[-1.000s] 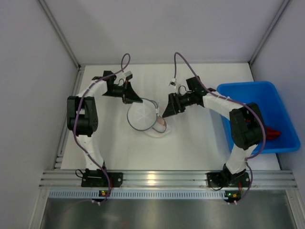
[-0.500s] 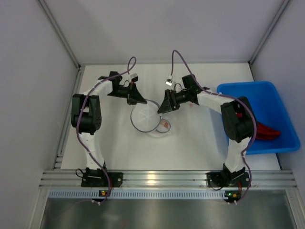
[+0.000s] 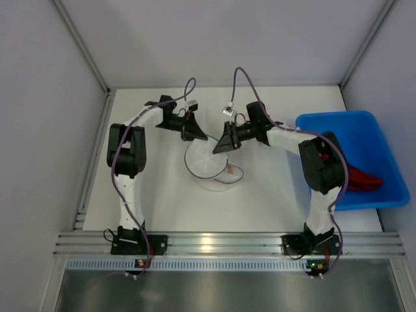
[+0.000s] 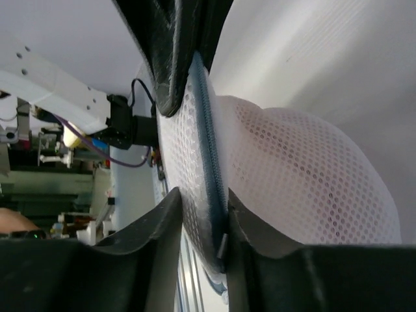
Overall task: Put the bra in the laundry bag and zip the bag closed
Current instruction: Adjust the laundry bag at the center of the board.
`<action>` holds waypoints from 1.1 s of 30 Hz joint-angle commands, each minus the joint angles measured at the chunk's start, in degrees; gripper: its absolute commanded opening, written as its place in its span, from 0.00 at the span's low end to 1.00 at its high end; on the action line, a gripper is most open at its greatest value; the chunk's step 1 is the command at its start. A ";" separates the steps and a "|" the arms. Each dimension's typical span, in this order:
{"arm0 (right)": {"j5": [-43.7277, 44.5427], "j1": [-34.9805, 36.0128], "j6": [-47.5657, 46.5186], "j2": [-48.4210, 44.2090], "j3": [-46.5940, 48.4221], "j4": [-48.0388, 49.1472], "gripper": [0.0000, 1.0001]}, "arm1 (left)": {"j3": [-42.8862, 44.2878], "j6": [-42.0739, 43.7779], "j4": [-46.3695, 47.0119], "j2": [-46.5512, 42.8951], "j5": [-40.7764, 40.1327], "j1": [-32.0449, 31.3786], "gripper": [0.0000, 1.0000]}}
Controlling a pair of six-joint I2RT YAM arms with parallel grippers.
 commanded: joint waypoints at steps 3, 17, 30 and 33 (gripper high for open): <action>-2.26 0.59 -1.55 -3.02 -0.92 1.18 0.12 | 5.08 2.39 -0.21 1.77 10.72 0.44 0.04; 18.21 -5.56 27.78 -11.02 -16.47 18.12 0.00 | -2.43 22.86 1.10 -20.95 -36.27 6.51 0.56; 29.55 -4.51 46.87 -11.47 -21.41 15.68 0.00 | -31.56 33.60 10.68 -51.14 -62.22 -22.55 0.57; 29.29 -3.36 48.98 -11.29 -20.52 16.82 0.00 | -30.25 31.67 13.92 -50.53 -66.08 -28.88 0.59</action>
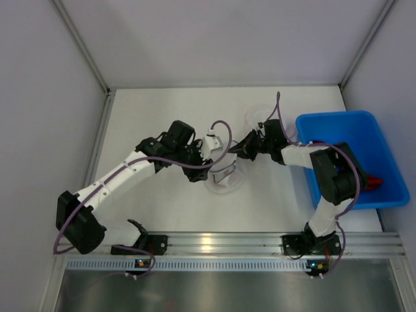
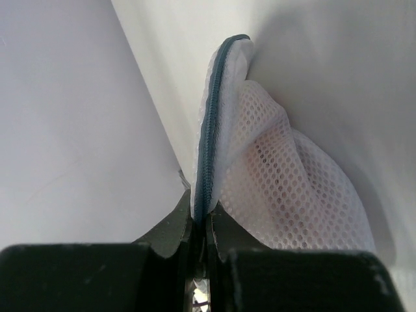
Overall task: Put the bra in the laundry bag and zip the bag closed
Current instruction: Adjust the laundry bag at the center of the board.
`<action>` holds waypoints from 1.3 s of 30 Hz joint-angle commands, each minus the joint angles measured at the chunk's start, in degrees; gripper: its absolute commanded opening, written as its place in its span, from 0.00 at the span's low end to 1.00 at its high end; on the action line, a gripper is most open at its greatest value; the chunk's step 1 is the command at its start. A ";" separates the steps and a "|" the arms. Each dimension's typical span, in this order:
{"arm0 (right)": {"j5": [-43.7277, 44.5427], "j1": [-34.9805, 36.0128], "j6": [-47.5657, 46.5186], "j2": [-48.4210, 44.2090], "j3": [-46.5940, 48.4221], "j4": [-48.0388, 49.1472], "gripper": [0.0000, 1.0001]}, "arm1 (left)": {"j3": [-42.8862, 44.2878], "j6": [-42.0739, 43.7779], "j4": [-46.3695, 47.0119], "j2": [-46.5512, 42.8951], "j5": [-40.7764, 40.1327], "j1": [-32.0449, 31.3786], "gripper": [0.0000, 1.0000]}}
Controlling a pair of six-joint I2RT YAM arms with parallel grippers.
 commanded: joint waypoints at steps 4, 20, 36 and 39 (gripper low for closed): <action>0.87 2.41 4.55 -1.61 2.73 1.17 0.00 | 3.16 -3.78 11.74 5.00 -14.07 -11.33 0.58; -6.34 1.97 5.26 -3.10 3.00 0.38 0.00 | -3.08 -5.73 25.72 11.35 -21.76 -11.86 0.48; -5.37 1.88 8.86 -3.36 3.17 3.99 0.00 | -0.53 -5.81 25.81 14.42 -29.32 -14.23 0.60; -5.90 1.88 7.38 -4.42 2.82 3.11 0.01 | -0.08 -4.76 25.81 14.96 -30.33 -13.62 0.38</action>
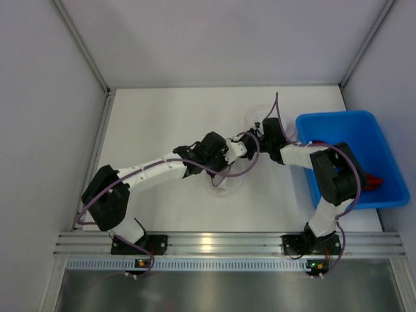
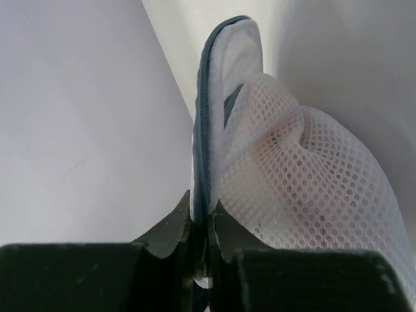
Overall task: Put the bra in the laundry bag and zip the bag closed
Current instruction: Adjust the laundry bag at the center of the board.
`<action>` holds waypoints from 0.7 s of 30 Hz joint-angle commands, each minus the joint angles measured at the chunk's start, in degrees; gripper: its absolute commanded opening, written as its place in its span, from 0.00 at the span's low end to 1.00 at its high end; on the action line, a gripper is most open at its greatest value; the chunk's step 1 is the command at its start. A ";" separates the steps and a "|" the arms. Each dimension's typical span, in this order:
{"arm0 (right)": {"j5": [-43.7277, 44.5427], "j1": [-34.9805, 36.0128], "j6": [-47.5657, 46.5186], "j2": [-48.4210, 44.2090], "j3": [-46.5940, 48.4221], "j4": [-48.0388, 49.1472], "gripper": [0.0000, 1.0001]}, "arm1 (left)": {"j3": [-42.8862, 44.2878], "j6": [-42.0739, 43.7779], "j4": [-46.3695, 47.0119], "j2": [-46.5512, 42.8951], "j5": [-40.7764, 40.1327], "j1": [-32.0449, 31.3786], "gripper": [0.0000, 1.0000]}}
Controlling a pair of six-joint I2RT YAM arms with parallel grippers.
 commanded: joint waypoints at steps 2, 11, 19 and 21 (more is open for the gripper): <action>-1.46 -0.02 -2.18 -5.34 1.66 -0.96 0.20 | 1.36 1.43 2.23 -1.33 0.34 2.51 0.20; -4.45 -6.60 -25.63 -8.94 8.15 -23.61 0.66 | -9.71 13.88 4.51 -13.63 15.20 7.44 0.00; -12.62 -4.42 -29.00 -6.84 8.52 -27.86 0.67 | -12.27 25.78 8.11 -17.43 15.41 7.44 0.00; -14.28 -2.49 -28.65 -6.84 7.21 -27.61 0.71 | -11.57 27.18 8.12 -17.07 11.55 7.01 0.00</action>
